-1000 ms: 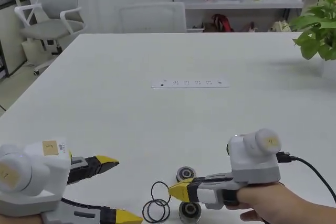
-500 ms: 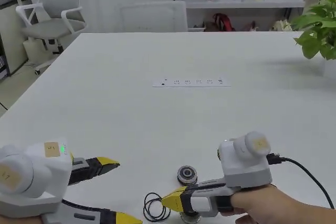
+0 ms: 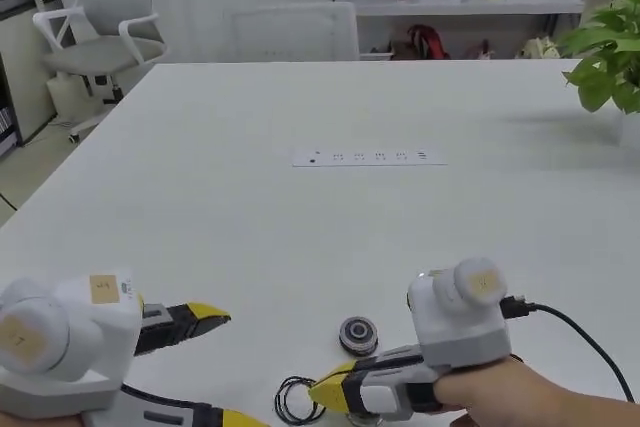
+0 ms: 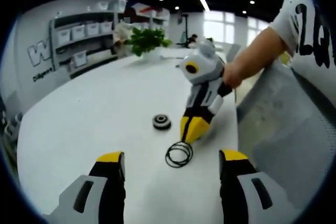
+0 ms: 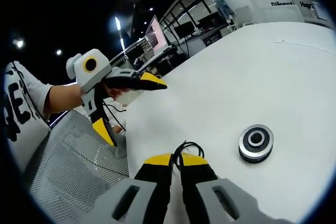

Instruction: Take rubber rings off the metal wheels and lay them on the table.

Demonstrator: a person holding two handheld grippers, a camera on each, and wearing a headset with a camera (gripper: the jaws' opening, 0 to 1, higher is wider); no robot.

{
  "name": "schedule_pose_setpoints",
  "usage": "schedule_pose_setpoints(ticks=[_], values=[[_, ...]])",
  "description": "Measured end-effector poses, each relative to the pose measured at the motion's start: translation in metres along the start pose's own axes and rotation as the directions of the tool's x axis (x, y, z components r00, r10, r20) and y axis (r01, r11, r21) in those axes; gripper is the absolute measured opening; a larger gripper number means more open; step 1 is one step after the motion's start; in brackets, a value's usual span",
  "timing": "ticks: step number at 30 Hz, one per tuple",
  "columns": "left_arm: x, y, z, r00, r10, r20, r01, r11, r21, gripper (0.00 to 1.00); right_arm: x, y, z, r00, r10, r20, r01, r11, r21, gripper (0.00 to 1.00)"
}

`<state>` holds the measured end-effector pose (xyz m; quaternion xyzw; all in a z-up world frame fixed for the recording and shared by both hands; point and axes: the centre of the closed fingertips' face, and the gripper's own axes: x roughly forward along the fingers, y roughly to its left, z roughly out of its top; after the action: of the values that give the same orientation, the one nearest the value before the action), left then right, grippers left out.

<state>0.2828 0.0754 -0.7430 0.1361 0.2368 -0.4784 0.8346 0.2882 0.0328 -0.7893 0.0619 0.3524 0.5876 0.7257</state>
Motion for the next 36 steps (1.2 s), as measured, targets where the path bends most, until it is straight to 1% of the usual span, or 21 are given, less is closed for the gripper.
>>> schedule_pose_setpoints(ticks=[2, 6, 10, 13, 22, 27, 32, 36], values=[[0.001, 0.000, 0.000, 1.0000, -0.003, -0.003, 0.003, 1.000, 0.004, 0.74, 0.000, -0.002, 0.000, 0.9999, -0.011, -0.001, 0.011, 1.000, -0.009, 0.07], [0.003, -0.001, 0.001, 1.0000, -0.007, -0.002, 0.007, 1.000, 0.006, 0.74, -0.001, -0.004, 0.000, 0.9998, -0.019, 0.001, 0.019, 1.000, -0.024, 0.10], [0.005, -0.001, 0.002, 0.9999, -0.011, -0.007, 0.011, 1.000, 0.014, 0.74, -0.003, -0.007, 0.002, 0.9994, -0.033, 0.008, 0.033, 0.999, -0.035, 0.16], [0.004, 0.000, 0.003, 0.9999, -0.010, -0.005, 0.010, 1.000, 0.015, 0.74, -0.004, -0.007, 0.004, 0.9994, -0.032, 0.013, 0.032, 0.999, -0.036, 0.16], [0.004, 0.000, 0.006, 1.0000, -0.008, -0.005, 0.008, 1.000, 0.018, 0.74, -0.014, -0.012, 0.014, 0.9976, -0.048, 0.049, 0.050, 0.998, -0.033, 0.18], [0.005, 0.001, 0.009, 1.0000, -0.009, -0.001, 0.009, 1.000, 0.025, 0.74, -0.023, -0.017, 0.020, 0.9951, -0.068, 0.073, 0.070, 0.997, -0.034, 0.18], [0.007, 0.005, 0.014, 0.9999, -0.011, 0.004, 0.011, 1.000, 0.027, 0.73, -0.031, -0.024, 0.025, 0.9916, -0.089, 0.093, 0.092, 0.995, -0.028, 0.19], [0.010, 0.006, 0.017, 0.9999, -0.014, 0.002, 0.014, 0.999, 0.033, 0.73, -0.038, -0.029, 0.028, 0.9891, -0.106, 0.102, 0.110, 0.993, -0.032, 0.19]])
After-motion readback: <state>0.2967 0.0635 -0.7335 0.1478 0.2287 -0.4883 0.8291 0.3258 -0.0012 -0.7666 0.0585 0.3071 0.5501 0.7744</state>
